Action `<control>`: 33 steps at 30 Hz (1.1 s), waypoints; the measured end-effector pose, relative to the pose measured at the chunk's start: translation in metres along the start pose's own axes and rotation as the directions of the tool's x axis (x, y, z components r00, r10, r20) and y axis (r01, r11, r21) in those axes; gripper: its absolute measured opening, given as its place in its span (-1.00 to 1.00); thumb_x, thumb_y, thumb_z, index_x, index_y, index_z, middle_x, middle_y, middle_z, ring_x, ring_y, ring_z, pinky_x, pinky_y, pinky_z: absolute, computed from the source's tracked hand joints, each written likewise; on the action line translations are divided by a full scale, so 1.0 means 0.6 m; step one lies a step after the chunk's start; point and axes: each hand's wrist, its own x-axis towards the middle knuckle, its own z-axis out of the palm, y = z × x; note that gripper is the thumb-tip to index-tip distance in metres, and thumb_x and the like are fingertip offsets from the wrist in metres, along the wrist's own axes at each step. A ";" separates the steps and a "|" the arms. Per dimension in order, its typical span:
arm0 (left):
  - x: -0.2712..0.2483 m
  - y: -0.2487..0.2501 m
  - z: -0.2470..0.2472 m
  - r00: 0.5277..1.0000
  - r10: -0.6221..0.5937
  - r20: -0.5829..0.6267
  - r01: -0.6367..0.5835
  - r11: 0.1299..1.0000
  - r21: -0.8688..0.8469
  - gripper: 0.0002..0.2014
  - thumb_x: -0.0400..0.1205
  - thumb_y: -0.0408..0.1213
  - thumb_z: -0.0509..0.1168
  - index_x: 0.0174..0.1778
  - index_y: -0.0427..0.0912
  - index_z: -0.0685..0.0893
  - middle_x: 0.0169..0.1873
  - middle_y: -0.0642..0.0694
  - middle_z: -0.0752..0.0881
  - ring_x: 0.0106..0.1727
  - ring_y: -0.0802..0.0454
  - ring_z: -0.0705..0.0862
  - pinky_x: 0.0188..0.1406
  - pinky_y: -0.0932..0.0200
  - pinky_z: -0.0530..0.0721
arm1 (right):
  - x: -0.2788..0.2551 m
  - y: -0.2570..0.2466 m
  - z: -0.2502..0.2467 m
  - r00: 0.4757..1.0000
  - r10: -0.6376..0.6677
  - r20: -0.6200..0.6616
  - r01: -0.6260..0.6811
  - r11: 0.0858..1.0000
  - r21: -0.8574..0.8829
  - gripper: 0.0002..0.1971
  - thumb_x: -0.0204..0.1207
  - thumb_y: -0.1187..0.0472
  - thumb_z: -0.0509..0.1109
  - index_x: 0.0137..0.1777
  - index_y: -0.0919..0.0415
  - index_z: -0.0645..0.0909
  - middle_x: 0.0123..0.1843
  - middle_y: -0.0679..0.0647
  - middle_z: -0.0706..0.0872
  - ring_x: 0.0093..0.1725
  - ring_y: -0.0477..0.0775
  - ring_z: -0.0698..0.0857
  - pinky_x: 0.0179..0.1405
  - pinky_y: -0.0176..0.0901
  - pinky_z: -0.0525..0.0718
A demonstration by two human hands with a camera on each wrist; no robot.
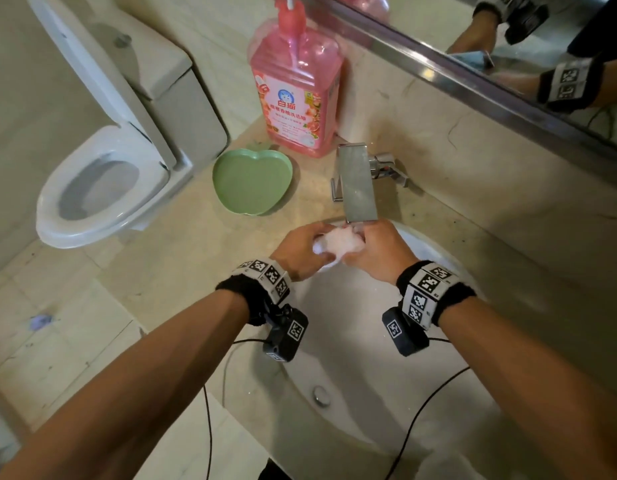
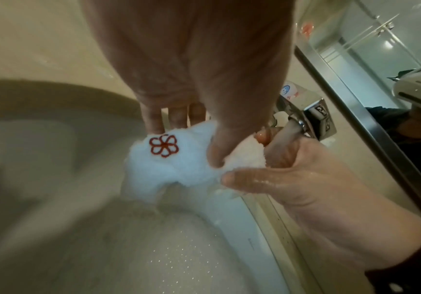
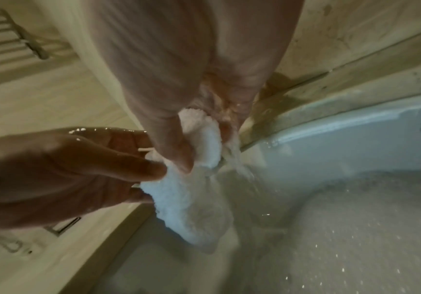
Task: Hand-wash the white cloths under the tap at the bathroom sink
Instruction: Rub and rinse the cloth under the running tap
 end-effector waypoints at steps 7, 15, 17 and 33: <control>0.014 0.015 0.010 0.988 0.004 -0.156 -0.017 0.996 -0.087 -0.76 0.46 -0.29 0.51 -0.11 -0.21 0.56 -0.18 -0.13 0.70 -0.15 -0.11 0.63 -0.18 0.03 0.58 | -0.013 0.018 -0.008 0.997 0.045 -0.060 -0.036 0.990 0.139 -0.83 0.38 0.14 0.61 -0.15 -0.15 0.71 -0.33 -0.25 0.73 -0.28 -0.28 0.69 -0.29 -0.30 0.55; 0.046 0.039 0.011 0.991 0.136 0.006 -0.136 0.988 -0.077 -0.68 0.75 -0.16 0.16 0.42 0.05 0.60 0.36 -0.02 0.64 0.30 -0.02 0.62 0.27 0.06 0.55 | -0.030 0.080 -0.047 0.965 0.261 0.014 -0.242 0.874 0.421 -0.73 0.36 0.18 0.67 0.04 0.09 0.75 -0.09 -0.12 0.86 -0.04 -0.13 0.81 0.03 -0.01 0.75; 0.056 0.025 0.013 0.997 0.072 0.012 -0.073 0.994 0.086 -0.70 0.76 -0.06 0.13 0.34 0.07 0.65 0.19 -0.05 0.70 0.15 -0.05 0.64 0.10 0.13 0.50 | -0.031 0.086 -0.051 0.956 0.291 0.042 -0.277 0.846 0.455 -0.64 0.40 0.13 0.65 0.18 0.08 0.72 0.06 -0.03 0.86 0.11 -0.02 0.81 0.21 0.06 0.74; 0.031 -0.032 -0.067 0.943 0.140 0.302 -0.128 0.990 -0.059 -0.34 0.49 -0.66 0.24 0.38 0.10 0.65 0.29 0.04 0.70 0.33 -0.03 0.67 0.33 0.07 0.61 | 0.003 0.070 -0.028 0.997 0.078 0.016 -0.079 0.977 0.200 -0.44 0.49 0.59 0.09 -0.02 0.00 0.80 0.03 -0.15 0.78 0.06 -0.30 0.69 0.16 -0.43 0.57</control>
